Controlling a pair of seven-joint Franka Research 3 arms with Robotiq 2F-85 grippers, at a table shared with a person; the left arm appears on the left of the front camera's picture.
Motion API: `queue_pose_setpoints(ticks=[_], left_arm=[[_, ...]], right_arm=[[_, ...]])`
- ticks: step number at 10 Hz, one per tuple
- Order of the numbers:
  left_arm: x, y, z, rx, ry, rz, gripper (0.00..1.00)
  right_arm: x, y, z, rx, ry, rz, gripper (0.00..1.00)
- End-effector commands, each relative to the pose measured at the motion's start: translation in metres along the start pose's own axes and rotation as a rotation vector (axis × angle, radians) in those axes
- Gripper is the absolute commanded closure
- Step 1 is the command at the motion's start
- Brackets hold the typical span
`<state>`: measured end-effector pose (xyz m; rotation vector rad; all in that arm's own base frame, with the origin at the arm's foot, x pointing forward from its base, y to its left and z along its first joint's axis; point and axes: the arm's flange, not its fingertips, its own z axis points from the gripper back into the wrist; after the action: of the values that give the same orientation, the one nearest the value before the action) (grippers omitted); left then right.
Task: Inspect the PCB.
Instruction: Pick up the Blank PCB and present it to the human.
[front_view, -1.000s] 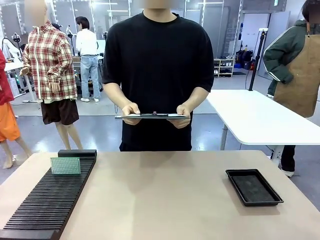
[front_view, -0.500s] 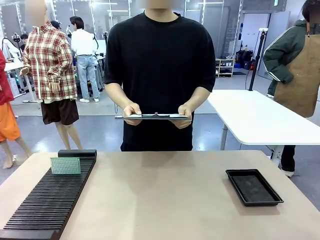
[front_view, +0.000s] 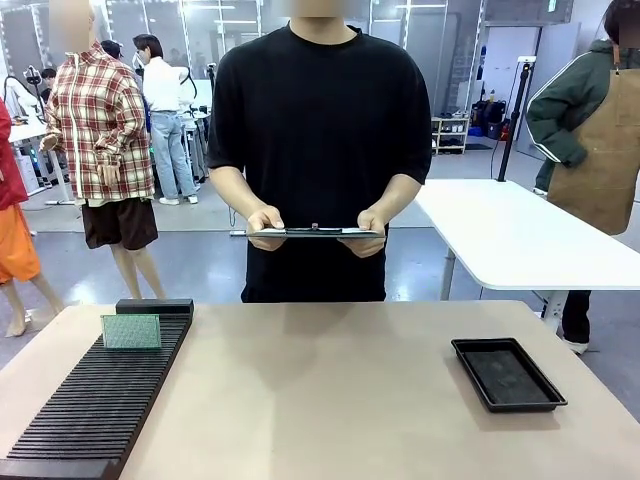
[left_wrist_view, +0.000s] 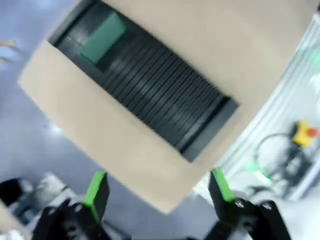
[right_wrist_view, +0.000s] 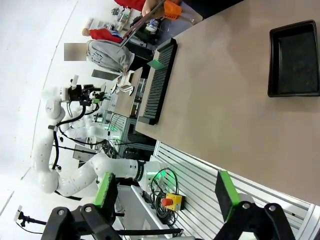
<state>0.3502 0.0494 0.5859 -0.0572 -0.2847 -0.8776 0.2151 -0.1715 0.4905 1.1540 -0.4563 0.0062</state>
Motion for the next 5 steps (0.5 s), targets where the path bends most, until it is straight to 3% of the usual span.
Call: queue_pose_setpoints(ticks=[1,3,5], left_arm=[[0.022,0.026,-0.013,0.098,0.102,-0.190,0.00],[0.042,0.030,-0.037,0.090,0.138,-0.280,0.00],[0.044,0.028,-0.036,0.054,0.095,-0.265,0.00]], right_arm=[[0.001,0.001,0.001,0.011,-0.005,0.014,0.00],[0.001,0.001,0.001,0.011,-0.005,0.014,0.00],[0.001,0.001,0.001,0.011,-0.005,0.014,0.00]])
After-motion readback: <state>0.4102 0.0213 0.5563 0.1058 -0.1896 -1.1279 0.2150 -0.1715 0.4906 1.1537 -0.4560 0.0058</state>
